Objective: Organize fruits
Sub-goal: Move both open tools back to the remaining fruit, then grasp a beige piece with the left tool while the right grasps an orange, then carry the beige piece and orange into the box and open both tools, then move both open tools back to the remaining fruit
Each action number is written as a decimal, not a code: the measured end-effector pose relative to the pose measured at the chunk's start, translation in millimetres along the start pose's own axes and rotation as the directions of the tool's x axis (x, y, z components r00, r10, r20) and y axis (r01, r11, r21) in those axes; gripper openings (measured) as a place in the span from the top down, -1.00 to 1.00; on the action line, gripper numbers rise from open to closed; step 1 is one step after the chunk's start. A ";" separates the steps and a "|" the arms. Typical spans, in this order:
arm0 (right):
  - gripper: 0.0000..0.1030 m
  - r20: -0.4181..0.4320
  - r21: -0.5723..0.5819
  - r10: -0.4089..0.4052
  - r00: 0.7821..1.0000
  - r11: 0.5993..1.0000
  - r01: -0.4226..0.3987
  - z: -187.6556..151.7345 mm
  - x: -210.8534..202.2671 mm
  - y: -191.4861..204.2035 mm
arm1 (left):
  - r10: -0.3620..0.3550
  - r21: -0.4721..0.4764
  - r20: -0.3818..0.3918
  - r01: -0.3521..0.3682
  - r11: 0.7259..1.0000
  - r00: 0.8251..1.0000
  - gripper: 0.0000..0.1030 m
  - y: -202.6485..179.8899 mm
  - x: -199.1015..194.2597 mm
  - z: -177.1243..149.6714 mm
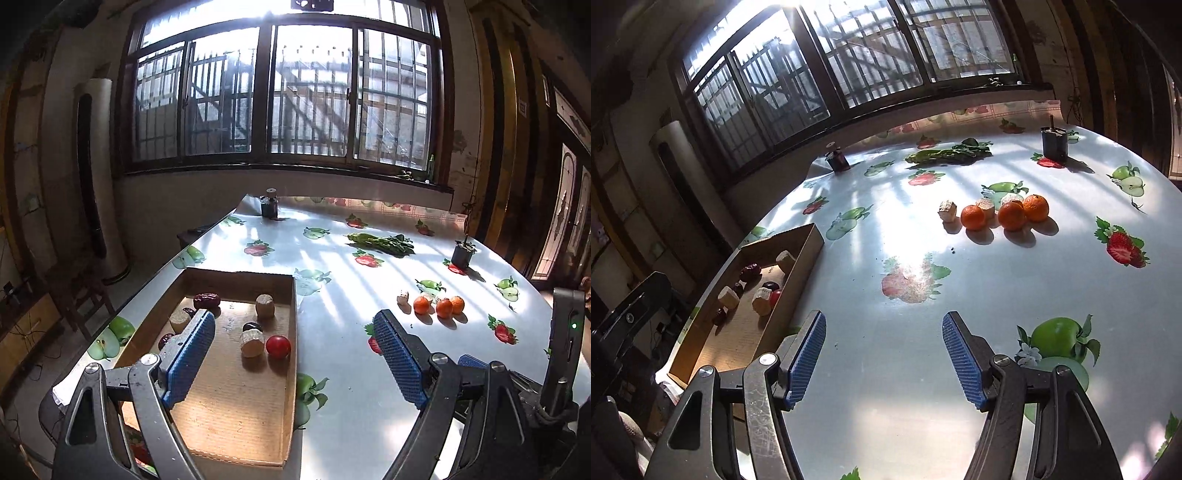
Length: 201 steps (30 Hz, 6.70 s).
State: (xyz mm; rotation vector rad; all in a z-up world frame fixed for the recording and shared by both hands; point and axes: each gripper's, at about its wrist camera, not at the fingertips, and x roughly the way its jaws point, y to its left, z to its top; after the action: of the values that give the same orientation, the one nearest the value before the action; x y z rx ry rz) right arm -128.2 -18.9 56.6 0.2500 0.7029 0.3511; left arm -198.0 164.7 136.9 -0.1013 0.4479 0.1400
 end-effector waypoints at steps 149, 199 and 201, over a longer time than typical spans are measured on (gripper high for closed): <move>-0.29 -0.208 -0.310 0.178 0.962 0.921 -0.238 15.6 66.5 128.8 | 0.184 -0.085 -0.260 -0.213 0.973 0.948 -0.72 106.7 64.3 -3.2; -0.39 -0.127 0.032 -0.146 0.981 0.988 0.151 98.4 21.8 -136.6 | -0.100 -0.039 -0.364 0.092 0.995 0.926 -0.71 -51.5 122.8 19.9; -0.39 -0.146 -0.004 -0.159 0.976 0.987 0.160 100.8 41.2 -133.5 | -0.137 -0.065 -0.374 0.122 0.990 0.917 -0.71 -57.7 140.0 25.6</move>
State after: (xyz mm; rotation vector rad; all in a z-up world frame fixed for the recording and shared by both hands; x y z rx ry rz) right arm -1.1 -135.1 61.6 0.1751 0.8632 0.2146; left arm -53.2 126.9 102.3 -0.1991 0.8229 -0.0035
